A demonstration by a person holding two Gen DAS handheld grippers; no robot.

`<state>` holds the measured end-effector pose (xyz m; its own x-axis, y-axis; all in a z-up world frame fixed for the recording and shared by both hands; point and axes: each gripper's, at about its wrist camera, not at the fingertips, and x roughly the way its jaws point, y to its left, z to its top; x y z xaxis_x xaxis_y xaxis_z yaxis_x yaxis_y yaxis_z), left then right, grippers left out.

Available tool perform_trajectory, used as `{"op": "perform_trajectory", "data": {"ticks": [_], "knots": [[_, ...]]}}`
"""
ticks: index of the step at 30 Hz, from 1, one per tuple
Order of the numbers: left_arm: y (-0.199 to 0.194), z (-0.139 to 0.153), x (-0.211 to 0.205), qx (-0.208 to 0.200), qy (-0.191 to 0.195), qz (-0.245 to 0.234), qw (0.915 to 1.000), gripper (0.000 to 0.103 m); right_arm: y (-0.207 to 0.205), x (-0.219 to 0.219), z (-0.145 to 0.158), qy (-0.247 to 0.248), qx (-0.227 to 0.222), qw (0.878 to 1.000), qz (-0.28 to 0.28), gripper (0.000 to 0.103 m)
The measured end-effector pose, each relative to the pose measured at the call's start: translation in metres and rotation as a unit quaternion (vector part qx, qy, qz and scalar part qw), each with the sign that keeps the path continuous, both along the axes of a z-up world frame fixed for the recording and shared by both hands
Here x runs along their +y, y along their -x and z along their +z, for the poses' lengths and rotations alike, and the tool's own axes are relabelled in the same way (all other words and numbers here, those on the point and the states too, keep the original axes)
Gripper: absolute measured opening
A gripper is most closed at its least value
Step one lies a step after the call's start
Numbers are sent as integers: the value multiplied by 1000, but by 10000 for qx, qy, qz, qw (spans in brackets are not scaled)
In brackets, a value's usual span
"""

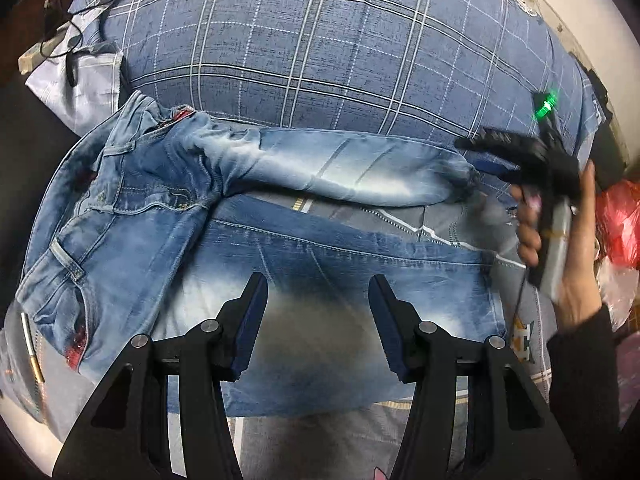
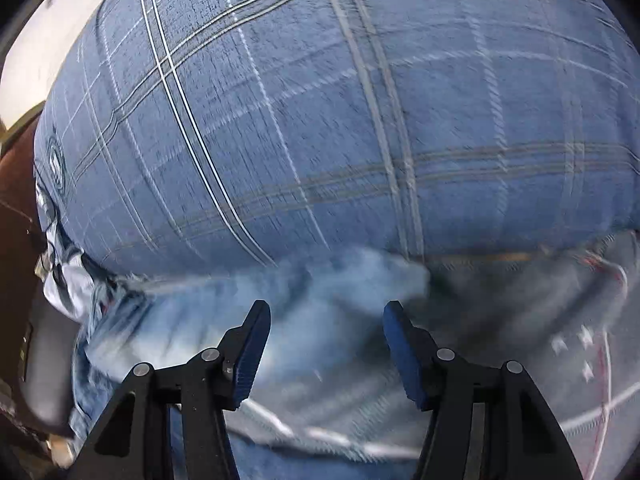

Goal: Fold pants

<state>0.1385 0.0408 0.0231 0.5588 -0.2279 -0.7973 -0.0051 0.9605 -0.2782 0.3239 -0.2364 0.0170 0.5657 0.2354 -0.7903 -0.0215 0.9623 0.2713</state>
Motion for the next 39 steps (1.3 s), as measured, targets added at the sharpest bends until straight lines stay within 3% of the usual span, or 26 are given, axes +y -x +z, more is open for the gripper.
{"op": "perform_trajectory", "data": {"ticks": [3, 8, 9, 11, 12, 13, 18, 24, 27, 30, 32, 35, 39], "knots": [[1, 3, 4, -1, 127, 29, 9999, 53, -27, 7, 0, -285, 439, 9982, -294, 58], [7, 10, 11, -147, 200, 123, 9996, 53, -60, -1, -23, -614, 1292, 9803, -1364, 55], [7, 11, 12, -166, 193, 129, 9996, 53, -62, -3, -26, -664, 1374, 9763, -1533, 41], [8, 12, 15, -170, 193, 162, 9995, 53, -63, 0, -30, -434, 1493, 9745, -1619, 24], [8, 12, 16, -160, 228, 161, 9995, 53, -61, 3, -33, -292, 1596, 9737, -1600, 9], [8, 12, 17, -147, 257, 166, 9994, 53, -57, 7, -36, -246, 1661, 9740, -1521, 4], [10, 13, 21, -213, 271, 246, 9991, 53, -20, 17, -30, -79, 1461, 9807, -1298, 2], [7, 6, 26, -112, 358, 286, 9989, 53, 66, 19, 15, -538, 650, 9928, -847, 1], [6, 3, 35, -105, 686, 271, 9972, 53, 116, 14, 24, -900, 314, 9932, -671, 1], [2, 0, 42, -58, 983, 302, 9947, 52, 166, 24, 5, -1353, 277, 9886, -594, 1], [0, -4, 46, -33, 1098, 343, 9934, 52, 188, 19, -21, -1839, 396, 9793, -746, 1], [-12, -8, 45, 76, 1132, 359, 9929, 52, 189, 17, -61, -2391, 876, 9624, -949, 1], [-48, -15, 36, 518, 1274, 265, 9901, 52, 194, 13, -63, -2541, 833, 9584, -1001, 2]]}}
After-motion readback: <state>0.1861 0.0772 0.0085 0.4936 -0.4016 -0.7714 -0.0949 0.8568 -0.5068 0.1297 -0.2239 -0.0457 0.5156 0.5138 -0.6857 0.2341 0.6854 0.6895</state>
